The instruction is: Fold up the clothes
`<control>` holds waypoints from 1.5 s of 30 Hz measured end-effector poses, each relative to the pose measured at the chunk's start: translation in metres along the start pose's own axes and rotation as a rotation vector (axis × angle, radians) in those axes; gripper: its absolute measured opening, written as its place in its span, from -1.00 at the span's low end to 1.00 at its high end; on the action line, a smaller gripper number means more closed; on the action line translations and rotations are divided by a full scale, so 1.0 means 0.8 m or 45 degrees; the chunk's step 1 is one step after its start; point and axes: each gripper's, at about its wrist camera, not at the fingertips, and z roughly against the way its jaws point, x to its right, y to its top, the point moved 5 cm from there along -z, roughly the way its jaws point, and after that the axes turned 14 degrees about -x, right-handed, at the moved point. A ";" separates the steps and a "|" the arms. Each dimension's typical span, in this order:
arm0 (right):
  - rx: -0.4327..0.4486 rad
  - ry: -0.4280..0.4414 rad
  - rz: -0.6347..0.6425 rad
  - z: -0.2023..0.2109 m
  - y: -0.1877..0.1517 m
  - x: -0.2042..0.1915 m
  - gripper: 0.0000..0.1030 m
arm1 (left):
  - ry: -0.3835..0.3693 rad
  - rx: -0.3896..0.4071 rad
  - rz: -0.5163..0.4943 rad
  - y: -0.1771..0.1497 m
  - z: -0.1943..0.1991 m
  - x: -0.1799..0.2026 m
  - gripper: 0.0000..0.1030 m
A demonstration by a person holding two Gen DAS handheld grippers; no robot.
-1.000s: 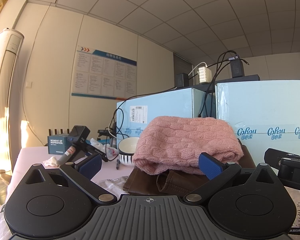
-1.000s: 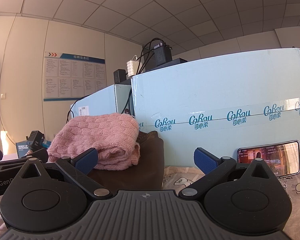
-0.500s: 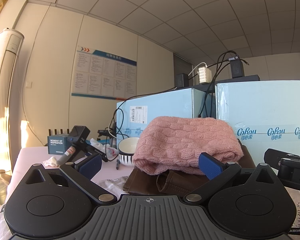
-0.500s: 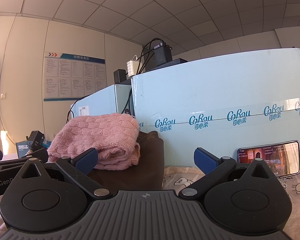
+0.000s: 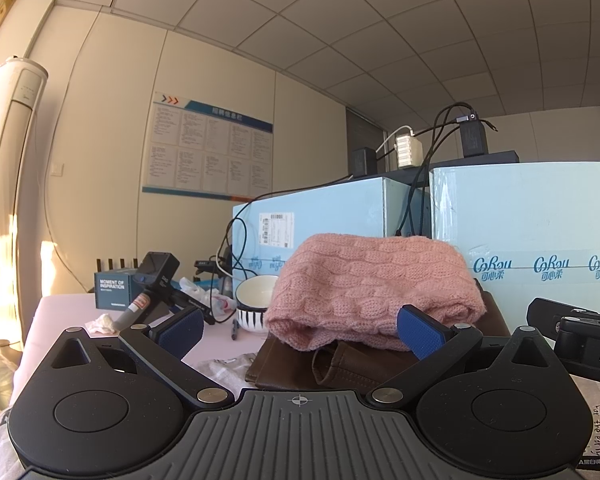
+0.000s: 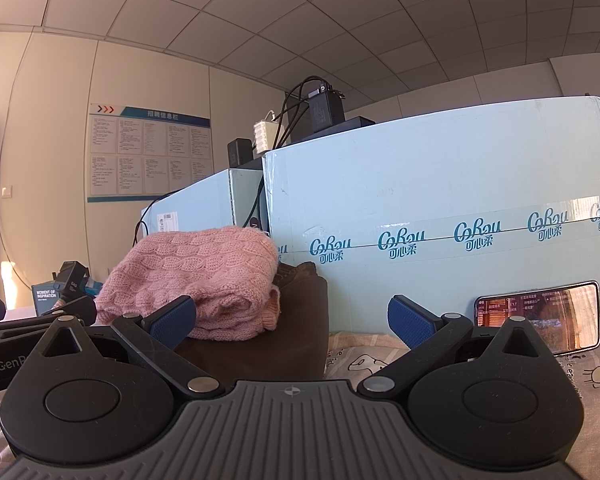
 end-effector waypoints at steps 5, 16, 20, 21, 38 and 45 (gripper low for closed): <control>0.000 0.000 0.000 0.000 0.000 0.000 1.00 | 0.001 0.000 0.001 0.000 0.000 -0.001 1.00; 0.000 0.000 0.000 0.000 0.000 0.000 1.00 | 0.002 0.000 0.001 -0.001 0.000 -0.001 1.00; 0.000 0.000 0.000 0.000 -0.001 0.000 1.00 | 0.002 0.000 0.001 -0.001 0.000 -0.001 1.00; 0.000 0.000 0.000 0.000 -0.001 0.000 1.00 | 0.002 0.000 0.002 -0.001 0.001 -0.001 1.00; 0.001 0.000 0.000 0.001 0.000 0.000 1.00 | 0.003 0.003 0.003 -0.001 0.001 -0.001 1.00; 0.028 0.003 0.009 0.005 0.000 -0.001 1.00 | -0.001 0.011 0.009 0.000 0.003 -0.002 1.00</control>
